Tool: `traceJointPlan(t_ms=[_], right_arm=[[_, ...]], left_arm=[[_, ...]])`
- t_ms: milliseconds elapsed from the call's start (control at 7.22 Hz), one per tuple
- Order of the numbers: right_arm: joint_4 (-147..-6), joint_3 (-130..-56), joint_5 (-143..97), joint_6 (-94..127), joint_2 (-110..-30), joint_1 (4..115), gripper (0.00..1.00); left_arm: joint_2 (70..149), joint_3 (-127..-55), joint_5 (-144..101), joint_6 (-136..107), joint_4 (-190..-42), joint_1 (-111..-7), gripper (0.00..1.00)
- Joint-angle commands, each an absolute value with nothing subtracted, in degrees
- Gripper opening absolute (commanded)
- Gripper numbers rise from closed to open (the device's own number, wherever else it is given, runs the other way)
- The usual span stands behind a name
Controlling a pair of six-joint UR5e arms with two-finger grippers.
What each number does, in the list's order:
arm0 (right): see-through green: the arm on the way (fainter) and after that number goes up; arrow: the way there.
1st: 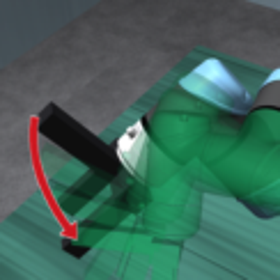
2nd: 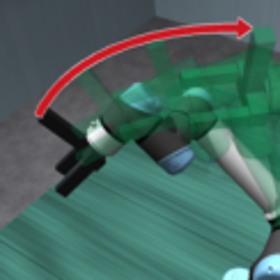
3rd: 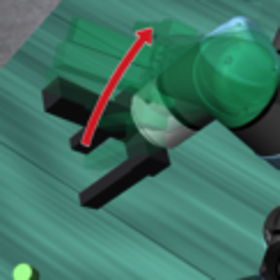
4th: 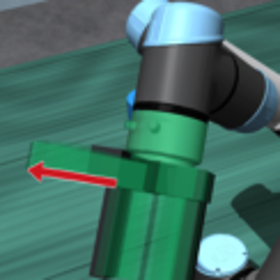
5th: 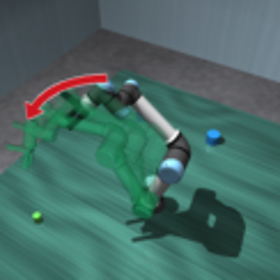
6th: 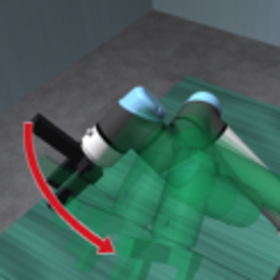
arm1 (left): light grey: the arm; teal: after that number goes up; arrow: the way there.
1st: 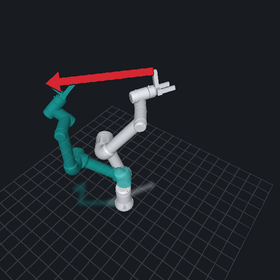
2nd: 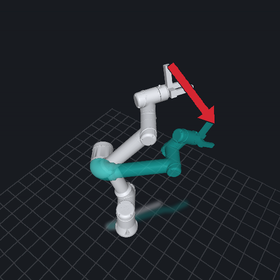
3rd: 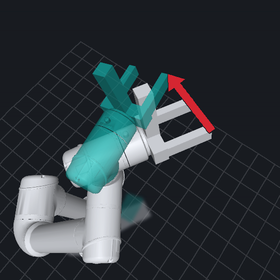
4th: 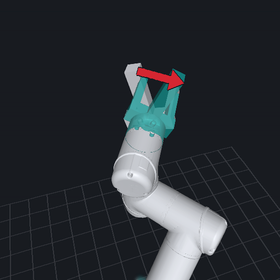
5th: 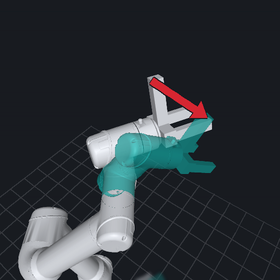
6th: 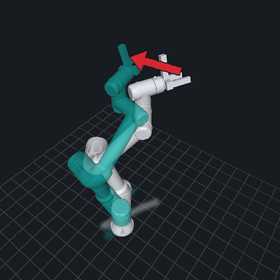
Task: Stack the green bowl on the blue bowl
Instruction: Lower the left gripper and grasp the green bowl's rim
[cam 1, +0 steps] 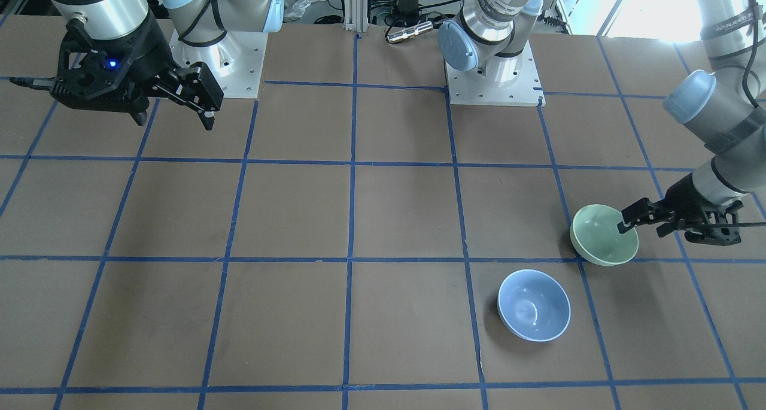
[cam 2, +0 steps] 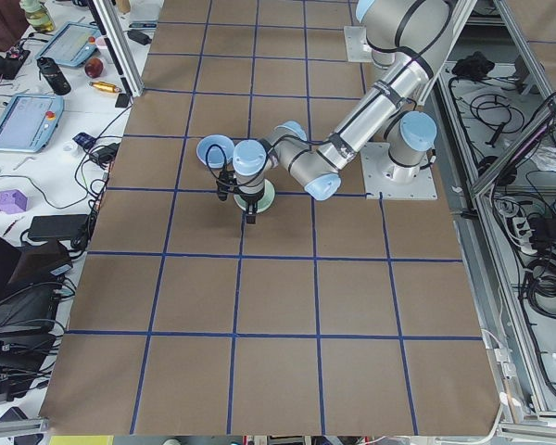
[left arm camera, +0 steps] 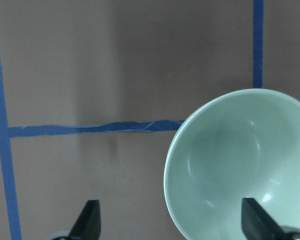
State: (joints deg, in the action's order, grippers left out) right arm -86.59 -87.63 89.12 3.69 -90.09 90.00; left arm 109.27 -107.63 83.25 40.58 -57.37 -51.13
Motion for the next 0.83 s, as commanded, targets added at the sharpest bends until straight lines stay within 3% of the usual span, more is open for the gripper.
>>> traceJointPlan(t_ms=[0, 138, 277, 415, 692], right_arm=[[-86.57, -87.63, 89.12, 3.69, -90.09, 90.00, 1.00], [-86.66, -87.63, 89.12, 3.69, -90.09, 90.00, 1.00], [-86.66, -87.63, 89.12, 3.69, -90.09, 90.00, 1.00], [-86.66, -87.63, 89.12, 3.69, -90.09, 90.00, 1.00], [-86.57, -87.63, 89.12, 3.69, -90.09, 90.00, 1.00]], left_arm=[[110.56, -108.89, 82.97, 40.96, -54.69, -51.06, 0.87], [110.91, -109.94, 82.71, 40.78, -54.23, -51.06, 0.68], [110.83, -110.04, 82.53, 40.78, -54.14, -51.06, 0.23], [110.74, -110.13, 82.53, 40.96, -54.14, -51.06, 0.08], [110.74, -109.87, 82.79, 41.31, -54.14, -51.06, 0.07]])
